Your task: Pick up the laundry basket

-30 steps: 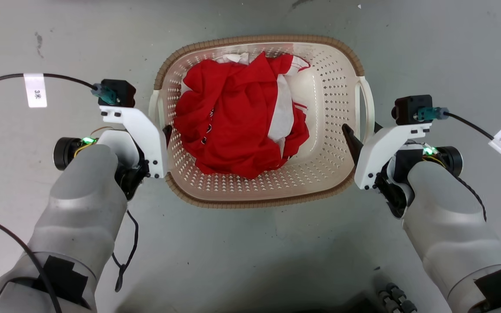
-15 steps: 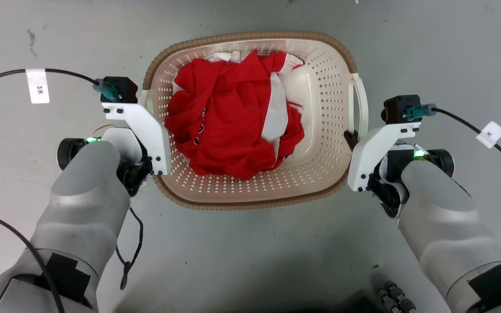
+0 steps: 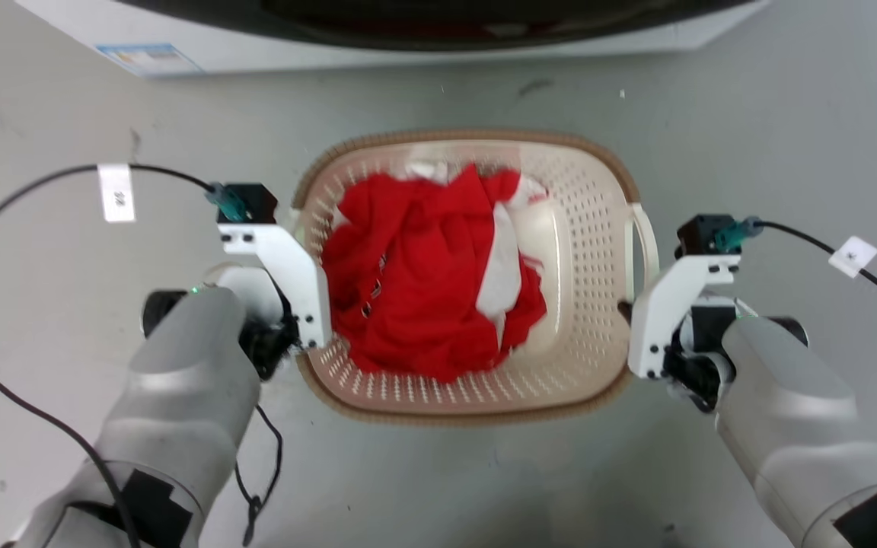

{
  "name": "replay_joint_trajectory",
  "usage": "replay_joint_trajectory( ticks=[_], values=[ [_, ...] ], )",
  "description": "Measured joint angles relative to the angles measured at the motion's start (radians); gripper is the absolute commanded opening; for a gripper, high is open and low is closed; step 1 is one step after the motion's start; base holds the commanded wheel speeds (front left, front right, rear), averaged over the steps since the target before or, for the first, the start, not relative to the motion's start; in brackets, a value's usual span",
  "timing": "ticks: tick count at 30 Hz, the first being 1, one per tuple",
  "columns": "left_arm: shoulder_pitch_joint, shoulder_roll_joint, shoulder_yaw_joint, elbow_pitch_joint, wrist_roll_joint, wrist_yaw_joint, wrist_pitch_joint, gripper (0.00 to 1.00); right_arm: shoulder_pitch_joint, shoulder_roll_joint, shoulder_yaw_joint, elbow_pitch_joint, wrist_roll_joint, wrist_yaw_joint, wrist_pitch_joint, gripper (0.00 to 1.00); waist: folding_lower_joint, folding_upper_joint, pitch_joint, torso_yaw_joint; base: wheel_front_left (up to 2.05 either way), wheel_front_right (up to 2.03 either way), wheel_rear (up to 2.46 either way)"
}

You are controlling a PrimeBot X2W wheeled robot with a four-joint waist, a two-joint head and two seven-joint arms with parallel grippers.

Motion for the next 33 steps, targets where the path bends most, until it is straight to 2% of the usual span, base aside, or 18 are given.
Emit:
replay_joint_trajectory(
  ticks=[6, 15, 33],
  values=[
    [0.041, -0.027, -0.024, 0.01, -0.042, 0.001, 0.049, 0.0, 0.045, -0.023, 0.026, 0.007, 0.051, 0.0, 0.096, 0.0, 0.0, 0.0, -0.116, 0.025, 0.0, 0.0, 0.0],
    [0.097, -0.036, -0.058, 0.02, -0.099, 0.005, 0.162, 0.0, 0.092, -0.036, 0.063, 0.005, 0.106, 0.0, 0.203, 0.0, -0.0002, 0.0, -0.3, 0.053, 0.0, 0.0, 0.0],
    [0.259, -0.063, -0.119, 0.037, -0.165, 0.006, 0.215, 0.0, 0.169, -0.035, 0.097, 0.065, 0.157, 0.0, 0.397, 0.0, -0.0003, 0.0, -0.598, 0.082, 0.0, 0.0, 0.0]
  ],
)
